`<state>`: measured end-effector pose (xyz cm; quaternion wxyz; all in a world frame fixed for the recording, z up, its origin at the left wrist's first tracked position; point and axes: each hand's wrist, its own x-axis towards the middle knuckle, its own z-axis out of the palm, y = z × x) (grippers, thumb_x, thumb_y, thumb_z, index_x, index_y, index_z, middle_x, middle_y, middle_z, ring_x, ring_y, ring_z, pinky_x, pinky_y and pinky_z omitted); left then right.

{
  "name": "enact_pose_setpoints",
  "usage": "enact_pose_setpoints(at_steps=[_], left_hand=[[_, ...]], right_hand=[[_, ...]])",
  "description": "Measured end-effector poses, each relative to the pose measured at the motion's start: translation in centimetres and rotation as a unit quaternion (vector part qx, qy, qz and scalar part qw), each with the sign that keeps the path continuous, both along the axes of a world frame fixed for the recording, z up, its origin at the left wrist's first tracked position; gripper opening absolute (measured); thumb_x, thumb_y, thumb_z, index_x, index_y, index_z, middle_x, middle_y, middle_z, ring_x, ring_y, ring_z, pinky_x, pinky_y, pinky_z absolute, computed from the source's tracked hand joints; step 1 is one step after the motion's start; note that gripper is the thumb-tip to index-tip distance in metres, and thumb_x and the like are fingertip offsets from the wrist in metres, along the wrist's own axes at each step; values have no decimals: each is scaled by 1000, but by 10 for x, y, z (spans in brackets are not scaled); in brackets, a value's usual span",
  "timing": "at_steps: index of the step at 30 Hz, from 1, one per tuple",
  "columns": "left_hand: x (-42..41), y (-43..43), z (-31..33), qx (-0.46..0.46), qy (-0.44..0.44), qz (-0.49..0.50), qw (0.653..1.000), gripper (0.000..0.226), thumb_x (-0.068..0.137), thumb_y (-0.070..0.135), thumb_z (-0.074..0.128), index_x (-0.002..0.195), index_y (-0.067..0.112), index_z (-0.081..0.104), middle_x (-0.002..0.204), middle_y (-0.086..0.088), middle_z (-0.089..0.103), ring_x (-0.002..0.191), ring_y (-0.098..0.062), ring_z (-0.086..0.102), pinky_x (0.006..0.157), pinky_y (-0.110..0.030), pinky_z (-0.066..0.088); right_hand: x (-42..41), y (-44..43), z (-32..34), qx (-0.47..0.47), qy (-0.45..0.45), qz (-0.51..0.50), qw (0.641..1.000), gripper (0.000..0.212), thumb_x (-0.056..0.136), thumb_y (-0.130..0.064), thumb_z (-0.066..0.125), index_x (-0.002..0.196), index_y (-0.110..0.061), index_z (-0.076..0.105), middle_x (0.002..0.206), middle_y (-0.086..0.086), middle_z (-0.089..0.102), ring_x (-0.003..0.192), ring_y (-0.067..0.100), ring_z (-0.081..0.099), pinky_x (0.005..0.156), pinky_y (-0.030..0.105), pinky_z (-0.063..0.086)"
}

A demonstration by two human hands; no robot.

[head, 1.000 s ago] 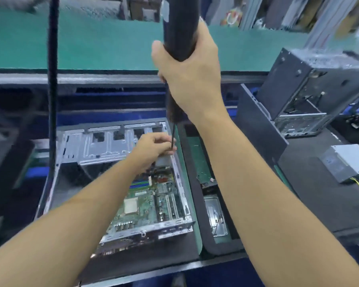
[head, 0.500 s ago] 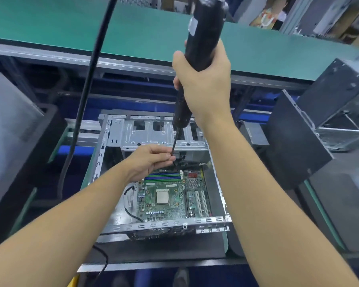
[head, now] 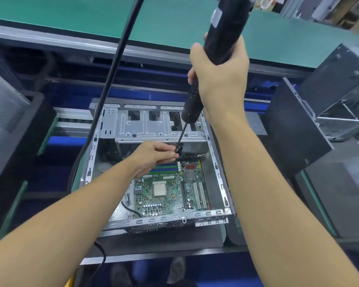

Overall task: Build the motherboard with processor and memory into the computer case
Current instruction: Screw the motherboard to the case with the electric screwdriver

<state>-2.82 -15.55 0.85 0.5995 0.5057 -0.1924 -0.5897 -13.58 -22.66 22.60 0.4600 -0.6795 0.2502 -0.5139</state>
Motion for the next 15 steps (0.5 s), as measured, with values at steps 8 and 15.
enact_pose_setpoints(at_steps=[8, 15], left_hand=[[-1, 4, -6, -21, 50, 26, 998, 26, 80, -13, 64, 102, -2, 69, 96, -17, 72, 98, -30, 70, 74, -23, 58], [0, 3, -12, -31, 102, 57, 993, 30, 70, -9, 67, 98, 0, 74, 101, -19, 72, 102, -27, 70, 77, -23, 57]], right_hand=[[0, 0, 0, 13, 1, 1, 1000, 16, 87, -12, 68, 89, -15, 52, 64, -10, 54, 55, 21, 57, 58, 37, 56], [0, -2, -1, 17, -7, 5, 1000, 17, 88, -10, 67, 88, -15, 51, 64, -14, 54, 55, 20, 56, 56, 34, 55]])
